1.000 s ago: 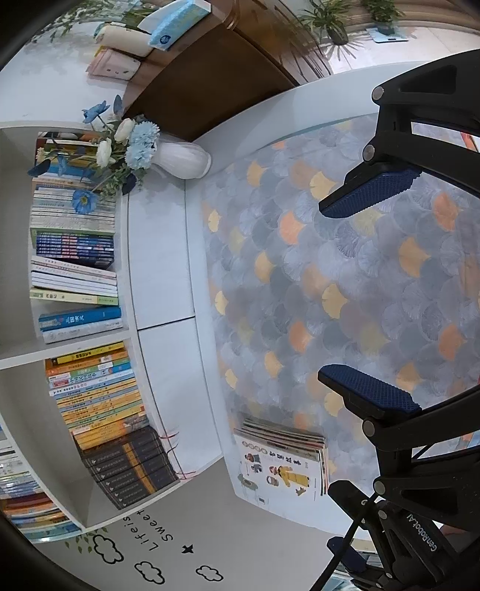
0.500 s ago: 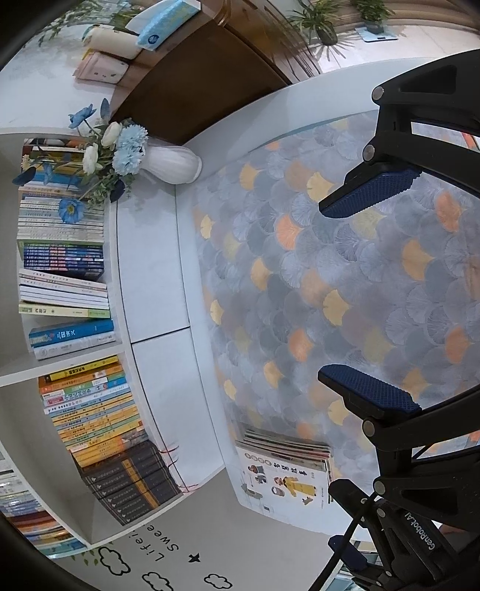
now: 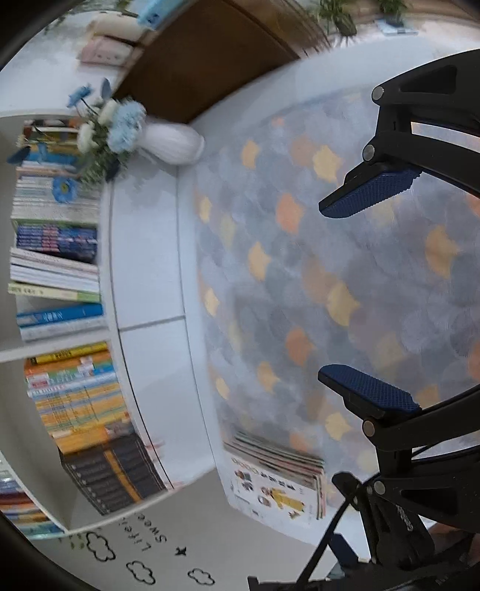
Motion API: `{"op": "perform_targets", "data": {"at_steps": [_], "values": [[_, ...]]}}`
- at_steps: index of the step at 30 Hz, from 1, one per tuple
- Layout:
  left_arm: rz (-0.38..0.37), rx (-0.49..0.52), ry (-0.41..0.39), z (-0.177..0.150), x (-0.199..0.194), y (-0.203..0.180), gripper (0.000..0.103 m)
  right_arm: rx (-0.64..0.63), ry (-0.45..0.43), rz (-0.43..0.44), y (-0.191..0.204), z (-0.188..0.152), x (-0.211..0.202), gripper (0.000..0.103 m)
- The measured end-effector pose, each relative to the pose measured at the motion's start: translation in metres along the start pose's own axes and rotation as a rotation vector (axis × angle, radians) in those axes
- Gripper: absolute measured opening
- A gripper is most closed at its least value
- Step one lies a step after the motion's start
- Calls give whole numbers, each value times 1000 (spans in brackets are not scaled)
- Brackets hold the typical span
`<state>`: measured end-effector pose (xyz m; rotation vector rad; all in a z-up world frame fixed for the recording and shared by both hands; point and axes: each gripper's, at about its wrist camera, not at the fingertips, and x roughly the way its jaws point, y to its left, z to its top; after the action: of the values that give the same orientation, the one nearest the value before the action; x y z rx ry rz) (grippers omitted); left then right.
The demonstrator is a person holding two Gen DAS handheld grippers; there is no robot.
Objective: Organize books
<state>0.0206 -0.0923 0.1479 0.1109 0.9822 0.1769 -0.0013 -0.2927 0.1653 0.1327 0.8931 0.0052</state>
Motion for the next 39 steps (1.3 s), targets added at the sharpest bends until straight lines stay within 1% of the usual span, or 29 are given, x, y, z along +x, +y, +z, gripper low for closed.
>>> {"op": "perform_targets", "data": {"at_steps": [2,4,5,7,9,11,12,14,17,19,22,24,27,29,31,39], "values": [[11,5,-5,-9,8,3,102,4,9,5,4,-11,10,80],[13,4,-36,-19,16,3,102,6,4,0,7,-21,21,80],[4,12,-53,-26,24,2,102,3,3,-14,9,-27,28,80],[-17,28,-63,-36,43,-1,102,-3,8,-44,10,-38,47,80],[-44,44,-38,-42,69,-3,102,-27,8,-79,13,-51,70,80],[-38,42,-15,-45,90,-3,102,-83,28,-138,19,-62,96,80],[-34,34,-14,-47,98,-1,102,-90,42,-146,19,-67,103,80],[-27,15,-14,-51,109,2,102,-74,60,-132,20,-77,114,80],[-31,2,0,-57,122,7,103,-78,57,-107,29,-94,122,80],[-66,-26,-23,-62,123,13,103,-100,68,-100,38,-104,128,80],[-97,-37,-28,-62,127,17,103,-136,25,-133,48,-108,124,80],[-119,-53,-29,-63,130,20,103,-134,36,-135,47,-109,127,80],[-154,-75,-25,-63,135,24,103,-99,40,-140,40,-108,130,90],[-149,-70,-30,-64,135,23,103,-73,52,-139,36,-108,134,95],[-152,-71,-30,-64,136,23,103,-50,62,-145,32,-109,137,102],[-161,-68,-26,-62,138,25,103,-38,76,-145,29,-110,142,103]]}}
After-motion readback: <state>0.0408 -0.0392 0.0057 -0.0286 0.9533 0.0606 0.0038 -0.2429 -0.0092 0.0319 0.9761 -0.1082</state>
